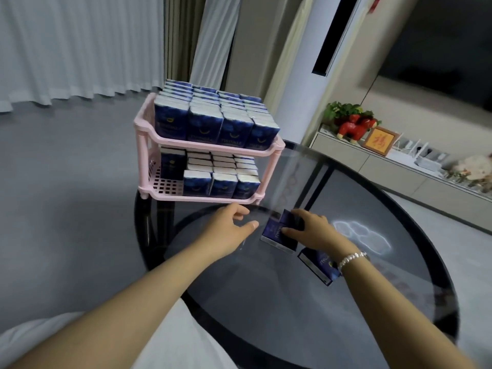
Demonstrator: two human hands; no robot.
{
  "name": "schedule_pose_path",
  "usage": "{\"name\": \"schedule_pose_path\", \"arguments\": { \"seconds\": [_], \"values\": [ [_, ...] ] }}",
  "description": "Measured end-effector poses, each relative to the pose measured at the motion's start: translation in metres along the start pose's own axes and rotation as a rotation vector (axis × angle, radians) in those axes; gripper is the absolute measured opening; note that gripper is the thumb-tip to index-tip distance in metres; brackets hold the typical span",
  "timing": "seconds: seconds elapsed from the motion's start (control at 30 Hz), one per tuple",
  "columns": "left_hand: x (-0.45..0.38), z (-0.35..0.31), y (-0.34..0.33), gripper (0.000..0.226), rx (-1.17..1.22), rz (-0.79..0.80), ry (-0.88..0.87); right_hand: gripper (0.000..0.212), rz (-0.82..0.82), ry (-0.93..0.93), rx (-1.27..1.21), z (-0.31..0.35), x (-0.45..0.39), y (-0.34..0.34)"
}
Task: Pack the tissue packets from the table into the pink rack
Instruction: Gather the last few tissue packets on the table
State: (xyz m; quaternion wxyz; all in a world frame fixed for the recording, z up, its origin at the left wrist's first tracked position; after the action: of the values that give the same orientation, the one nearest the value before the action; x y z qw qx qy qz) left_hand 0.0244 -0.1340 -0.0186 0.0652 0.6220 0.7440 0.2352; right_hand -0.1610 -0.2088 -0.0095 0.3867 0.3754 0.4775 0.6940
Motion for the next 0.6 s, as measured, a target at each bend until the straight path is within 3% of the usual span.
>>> {"name": "schedule_pose_path", "arguments": {
  "seconds": [0.3,0.47,0.6],
  "values": [
    [0.003,0.000,-0.008,0.043,-0.126,0.061,-0.042,0.069,0.012,0.200,-0.226,0.034,0.006,-0.017],
    [0.006,0.015,-0.015,0.077,-0.300,0.202,-0.011,0.063,0.043,0.343,-0.284,0.067,0.012,-0.034],
    [0.006,0.022,-0.018,0.086,-0.375,0.240,0.001,0.053,-0.064,0.230,-0.365,0.055,0.010,-0.036]
  ]
}}
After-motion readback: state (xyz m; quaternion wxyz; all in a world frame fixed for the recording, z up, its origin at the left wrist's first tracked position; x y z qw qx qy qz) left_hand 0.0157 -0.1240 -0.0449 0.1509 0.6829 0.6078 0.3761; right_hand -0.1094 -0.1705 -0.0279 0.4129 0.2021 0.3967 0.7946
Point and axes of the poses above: each hand's wrist, its own x-axis away from the middle knuckle, its own y-axis out of the back of the hand, z = x × y, the point moved 10 cm from there along -x, towards the middle knuckle, and after that the axes turned 10 degrees about y, right-handed, at the moved point
